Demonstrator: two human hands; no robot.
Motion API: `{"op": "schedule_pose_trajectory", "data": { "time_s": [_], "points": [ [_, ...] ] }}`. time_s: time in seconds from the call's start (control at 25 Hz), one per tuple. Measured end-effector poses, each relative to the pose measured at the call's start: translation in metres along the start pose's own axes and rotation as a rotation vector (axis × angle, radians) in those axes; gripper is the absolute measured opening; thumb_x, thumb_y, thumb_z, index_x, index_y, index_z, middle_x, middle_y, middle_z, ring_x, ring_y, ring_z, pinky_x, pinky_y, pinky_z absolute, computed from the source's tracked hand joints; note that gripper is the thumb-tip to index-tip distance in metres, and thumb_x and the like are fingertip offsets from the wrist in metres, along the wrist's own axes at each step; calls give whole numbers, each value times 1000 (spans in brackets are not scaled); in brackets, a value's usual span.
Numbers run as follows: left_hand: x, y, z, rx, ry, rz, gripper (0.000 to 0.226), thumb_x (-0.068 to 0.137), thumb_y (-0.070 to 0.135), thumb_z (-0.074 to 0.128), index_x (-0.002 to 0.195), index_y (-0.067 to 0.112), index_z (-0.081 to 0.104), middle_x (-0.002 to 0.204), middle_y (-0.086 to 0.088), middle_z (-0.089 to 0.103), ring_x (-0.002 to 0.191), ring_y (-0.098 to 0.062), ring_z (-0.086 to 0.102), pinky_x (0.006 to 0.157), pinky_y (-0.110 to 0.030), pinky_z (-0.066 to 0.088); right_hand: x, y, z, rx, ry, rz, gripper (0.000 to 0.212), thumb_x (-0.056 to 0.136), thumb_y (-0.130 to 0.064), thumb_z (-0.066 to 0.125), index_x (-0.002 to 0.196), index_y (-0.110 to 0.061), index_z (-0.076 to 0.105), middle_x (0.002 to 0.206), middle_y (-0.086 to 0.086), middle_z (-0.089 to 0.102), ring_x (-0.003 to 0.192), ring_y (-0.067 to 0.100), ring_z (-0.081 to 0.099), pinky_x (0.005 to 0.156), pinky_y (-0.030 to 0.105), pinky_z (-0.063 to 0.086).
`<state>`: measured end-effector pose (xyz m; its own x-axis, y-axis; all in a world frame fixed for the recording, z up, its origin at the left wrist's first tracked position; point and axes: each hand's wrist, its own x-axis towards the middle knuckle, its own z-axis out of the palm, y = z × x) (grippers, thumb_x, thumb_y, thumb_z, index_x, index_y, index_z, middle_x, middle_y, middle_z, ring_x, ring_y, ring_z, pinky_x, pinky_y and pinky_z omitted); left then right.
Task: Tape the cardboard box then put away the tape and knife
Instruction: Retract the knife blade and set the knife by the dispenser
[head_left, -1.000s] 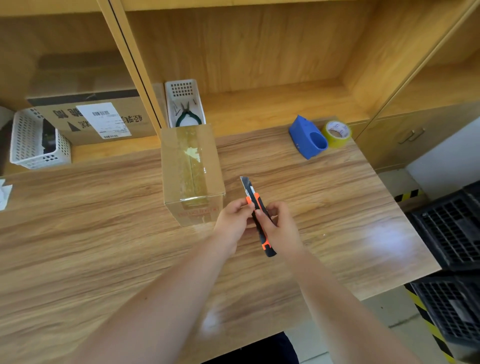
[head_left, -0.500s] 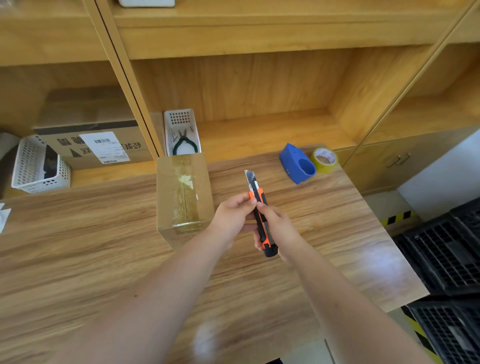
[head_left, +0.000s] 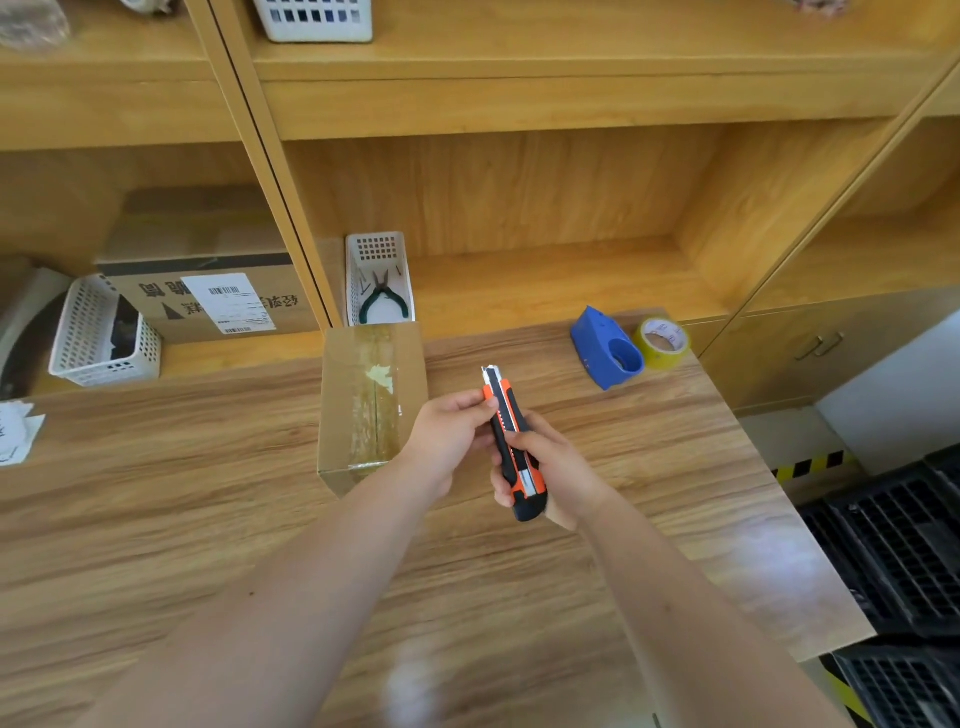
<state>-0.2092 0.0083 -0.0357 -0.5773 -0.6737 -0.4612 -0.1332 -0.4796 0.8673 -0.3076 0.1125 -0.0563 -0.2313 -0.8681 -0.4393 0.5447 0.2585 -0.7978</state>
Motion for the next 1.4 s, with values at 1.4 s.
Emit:
{"op": "schedule_pose_trajectory", "data": {
  "time_s": [1.4],
  "points": [
    [213,1,102,-111,313,-163,21,92,10,63,97,29,67,100,-6,74,95,-24,71,95,-48,54,111,-51,-136,-64,353,-27,20,89,5,60,107,-4,60,93,21,73,86,38,72,74,37,61]
  ]
}}
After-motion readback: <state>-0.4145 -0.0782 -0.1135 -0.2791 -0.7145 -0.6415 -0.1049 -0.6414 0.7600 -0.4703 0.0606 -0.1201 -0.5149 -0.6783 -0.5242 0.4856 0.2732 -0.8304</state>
